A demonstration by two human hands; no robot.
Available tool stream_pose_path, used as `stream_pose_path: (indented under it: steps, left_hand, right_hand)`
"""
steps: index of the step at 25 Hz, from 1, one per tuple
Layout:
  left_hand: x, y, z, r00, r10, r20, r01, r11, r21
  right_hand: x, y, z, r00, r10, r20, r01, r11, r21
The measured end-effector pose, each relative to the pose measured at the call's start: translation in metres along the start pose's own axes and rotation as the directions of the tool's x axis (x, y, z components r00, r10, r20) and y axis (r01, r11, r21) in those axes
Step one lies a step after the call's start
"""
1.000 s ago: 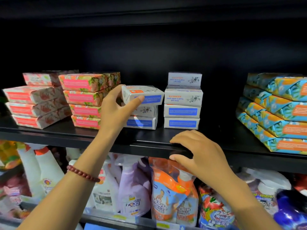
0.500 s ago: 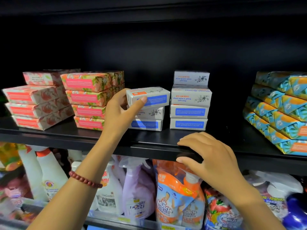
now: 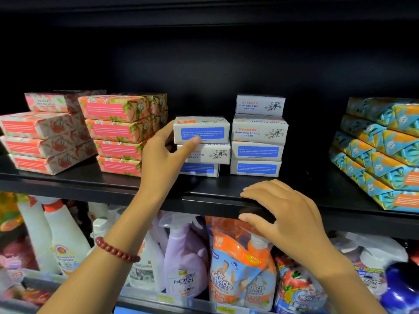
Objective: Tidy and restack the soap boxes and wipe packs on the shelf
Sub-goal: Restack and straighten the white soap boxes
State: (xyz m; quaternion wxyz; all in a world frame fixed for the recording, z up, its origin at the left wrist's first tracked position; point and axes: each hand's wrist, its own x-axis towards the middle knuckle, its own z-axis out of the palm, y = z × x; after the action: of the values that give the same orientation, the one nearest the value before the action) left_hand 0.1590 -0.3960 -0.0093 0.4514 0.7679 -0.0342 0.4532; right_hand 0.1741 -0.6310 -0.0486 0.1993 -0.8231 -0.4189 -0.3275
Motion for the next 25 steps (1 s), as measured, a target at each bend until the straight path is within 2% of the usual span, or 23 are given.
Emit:
stream_pose_path:
  steps: [8, 11, 13, 14, 16, 18, 20, 21, 25]
  left_hand:
    - [0.001, 0.000, 0.001, 1.000, 0.028, 0.002, -0.028, 0.989, 0.148]
    - [-0.006, 0.004, 0.002, 0.997, 0.045, -0.069, -0.028, 0.974, 0.225]
    - [-0.016, 0.006, 0.001, 0.967, 0.162, -0.198, -0.097, 0.948, 0.304]
    - [-0.023, 0.008, 0.003, 0.941, 0.255, -0.224, -0.171, 0.927, 0.334]
    - [-0.038, 0.015, 0.012, 0.924, 0.353, -0.147, -0.295, 0.902, 0.315]
    - [-0.048, 0.021, 0.023, 0.950, 0.307, 0.048, -0.308, 0.908, 0.285]
    - [-0.053, 0.023, 0.028, 0.950, 0.192, 0.245, -0.277, 0.882, 0.381]
    - [-0.053, 0.022, 0.029, 0.941, 0.160, 0.297, -0.283, 0.853, 0.438]
    - [-0.052, 0.020, 0.026, 0.943, 0.121, 0.310, -0.263, 0.842, 0.471]
  right_hand:
    - [0.000, -0.001, -0.003, 0.999, -0.006, 0.049, 0.005, 1.000, 0.020]
    - [0.006, 0.000, -0.010, 0.997, 0.054, 0.059, -0.064, 0.978, 0.198]
    - [0.018, 0.005, -0.021, 0.987, 0.121, -0.103, -0.084, 0.949, 0.304]
    - [0.028, 0.010, -0.026, 0.967, 0.140, -0.213, -0.080, 0.960, 0.266]
    - [0.050, 0.021, -0.035, 0.939, 0.156, -0.307, -0.119, 0.984, 0.134]
    - [0.069, 0.032, -0.036, 0.967, 0.175, -0.183, -0.178, 0.984, -0.002]
    - [0.075, 0.036, -0.028, 0.975, 0.215, -0.047, -0.219, 0.972, -0.084]
    - [0.075, 0.036, -0.024, 0.976, 0.212, -0.042, -0.215, 0.971, -0.107]
    - [0.070, 0.034, -0.021, 0.961, 0.105, -0.256, -0.144, 0.980, -0.137]
